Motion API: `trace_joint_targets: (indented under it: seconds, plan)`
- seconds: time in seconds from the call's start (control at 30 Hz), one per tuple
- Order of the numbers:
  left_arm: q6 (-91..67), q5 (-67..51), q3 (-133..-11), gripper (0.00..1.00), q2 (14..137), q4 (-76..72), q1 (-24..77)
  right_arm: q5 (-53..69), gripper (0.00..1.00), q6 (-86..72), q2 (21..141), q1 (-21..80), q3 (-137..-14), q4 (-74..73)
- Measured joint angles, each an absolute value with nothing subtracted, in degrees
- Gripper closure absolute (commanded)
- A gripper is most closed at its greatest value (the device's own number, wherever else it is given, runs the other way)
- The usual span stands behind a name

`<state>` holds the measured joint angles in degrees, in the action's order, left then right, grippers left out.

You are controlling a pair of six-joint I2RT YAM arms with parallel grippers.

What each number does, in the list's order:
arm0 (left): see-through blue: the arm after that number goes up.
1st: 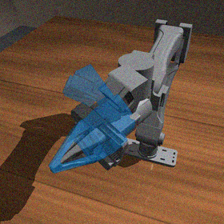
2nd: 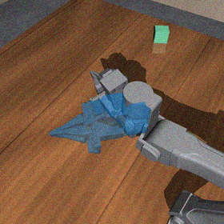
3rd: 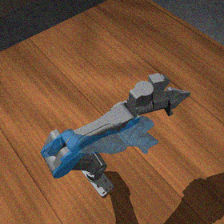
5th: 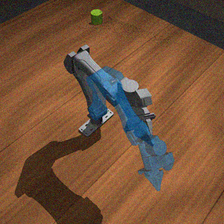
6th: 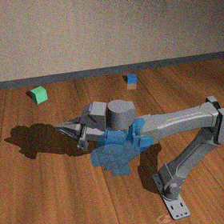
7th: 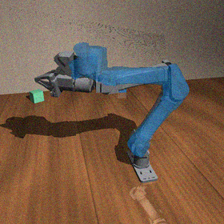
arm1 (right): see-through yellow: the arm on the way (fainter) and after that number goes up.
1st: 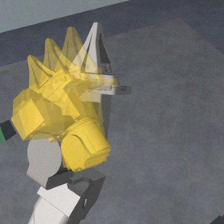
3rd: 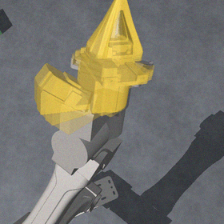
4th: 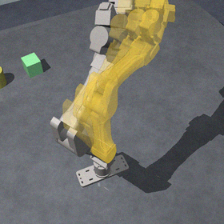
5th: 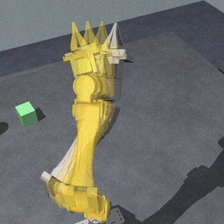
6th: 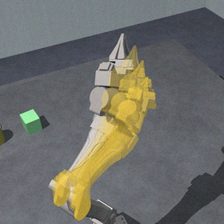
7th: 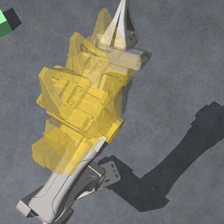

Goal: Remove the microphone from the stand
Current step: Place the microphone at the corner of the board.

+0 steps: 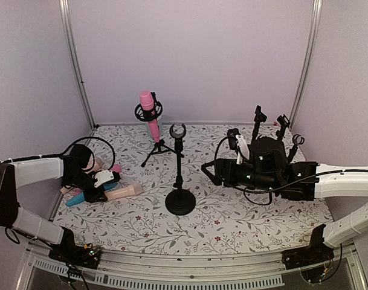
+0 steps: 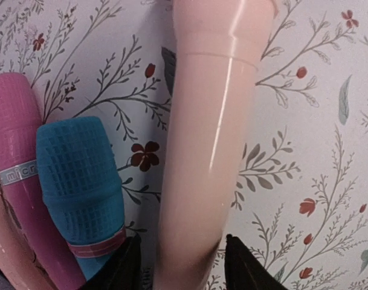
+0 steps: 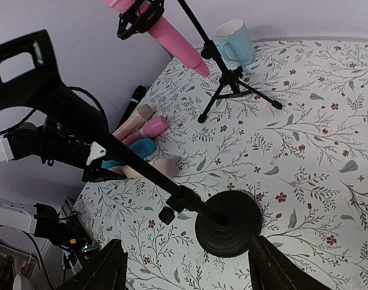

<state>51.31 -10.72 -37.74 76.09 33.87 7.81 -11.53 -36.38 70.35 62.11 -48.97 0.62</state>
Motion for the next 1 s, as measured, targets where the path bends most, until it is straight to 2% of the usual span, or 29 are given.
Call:
trace_joint_targets:
  seconds: [0.1, 0.23, 0.4, 0.6, 0.83, 1.0]
  plan:
    - [50.72, -10.72, -37.56, 0.35, 75.5, 33.21, 7.92, -6.72, 0.3, -38.61, 73.84, 60.66, -47.24, 2.15]
    - [50.26, -11.73, -37.54, 0.33, 73.78, 33.69, 8.01, -0.38, 0.28, -38.89, 81.06, 59.4, -46.37, 3.73]
    - [49.23, -14.63, -38.37, 0.32, 71.83, 36.47, 8.03, 1.61, 0.12, -35.75, 88.44, 60.58, -44.64, 5.06]
    - [47.88, -20.12, -42.5, 0.3, 69.12, 40.8, 8.08, -6.98, 0.01, -28.03, 94.28, 69.49, -44.77, 6.02]
    - [47.27, -23.44, -46.5, 0.27, 68.1, 44.93, 8.08, -19.0, 0.0, -21.63, 105.38, 75.33, -51.88, 4.71]
    - [46.83, -24.18, -48.51, 0.27, 68.05, 46.68, 8.08, -27.35, 0.05, -20.27, 110.76, 75.13, -56.64, 3.81]
